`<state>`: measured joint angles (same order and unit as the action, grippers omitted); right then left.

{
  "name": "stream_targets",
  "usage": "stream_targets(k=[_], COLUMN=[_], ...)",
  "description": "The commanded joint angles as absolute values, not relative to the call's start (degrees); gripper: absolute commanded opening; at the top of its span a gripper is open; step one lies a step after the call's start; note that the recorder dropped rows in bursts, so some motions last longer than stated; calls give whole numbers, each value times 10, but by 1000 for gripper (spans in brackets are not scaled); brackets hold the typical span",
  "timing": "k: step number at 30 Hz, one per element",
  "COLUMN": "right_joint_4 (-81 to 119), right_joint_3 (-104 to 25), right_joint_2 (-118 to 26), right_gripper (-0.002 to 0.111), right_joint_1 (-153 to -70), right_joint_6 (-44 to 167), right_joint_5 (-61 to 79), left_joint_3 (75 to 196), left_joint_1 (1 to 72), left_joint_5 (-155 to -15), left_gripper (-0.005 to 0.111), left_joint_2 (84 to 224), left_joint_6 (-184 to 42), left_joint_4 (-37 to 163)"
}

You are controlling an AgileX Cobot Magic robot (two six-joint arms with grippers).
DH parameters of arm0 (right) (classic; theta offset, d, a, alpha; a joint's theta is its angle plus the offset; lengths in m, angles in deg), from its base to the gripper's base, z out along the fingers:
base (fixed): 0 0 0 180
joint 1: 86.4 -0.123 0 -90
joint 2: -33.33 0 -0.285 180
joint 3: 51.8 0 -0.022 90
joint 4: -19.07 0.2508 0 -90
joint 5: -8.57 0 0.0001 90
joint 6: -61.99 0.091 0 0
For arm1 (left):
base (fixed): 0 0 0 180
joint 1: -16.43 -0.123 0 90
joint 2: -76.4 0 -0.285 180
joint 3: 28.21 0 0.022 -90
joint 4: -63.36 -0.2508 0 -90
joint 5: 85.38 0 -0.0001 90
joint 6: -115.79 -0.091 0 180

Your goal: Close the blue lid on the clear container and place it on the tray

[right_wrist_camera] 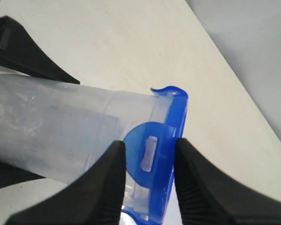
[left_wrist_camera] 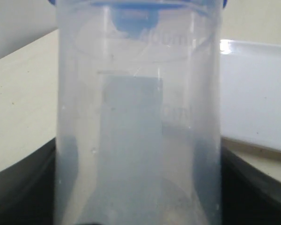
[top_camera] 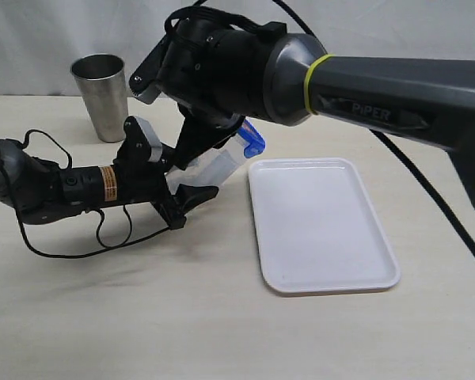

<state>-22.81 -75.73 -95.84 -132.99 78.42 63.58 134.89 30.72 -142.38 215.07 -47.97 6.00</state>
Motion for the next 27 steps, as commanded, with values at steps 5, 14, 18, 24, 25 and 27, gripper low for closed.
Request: stream_targets(k=[5, 14, 18, 24, 25, 27], right_joint_4=[-79, -56, -58, -19, -6, 7], right_joint_3=[-739, -739, -731, -672, -654, -626], right_joint_2=[-922, -818, -789, -760, -757, -756], right_gripper=[29, 29, 28, 4, 4, 4], right_joint_1=[-1332, -1332, -1316, -1230, -1210, -1173], right_joint_6=[718, 701, 701, 702, 702, 702], right_joint_5=[583, 577, 579, 565, 553, 533], left_joint_3=[1346, 1346, 1346, 1346, 1346, 1346], left_joint_1=[312, 312, 312, 312, 311, 311], left_joint_5=[-1460, -1460, -1467, -1502, -1508, -1514], left_gripper=[0, 0, 0, 0, 0, 0], left_joint_2=[2146, 2146, 2146, 2146, 2146, 2146], left_joint_6=[-494, -494, -494, -494, -494, -494], left_joint_4=[25, 24, 13, 1, -2, -2])
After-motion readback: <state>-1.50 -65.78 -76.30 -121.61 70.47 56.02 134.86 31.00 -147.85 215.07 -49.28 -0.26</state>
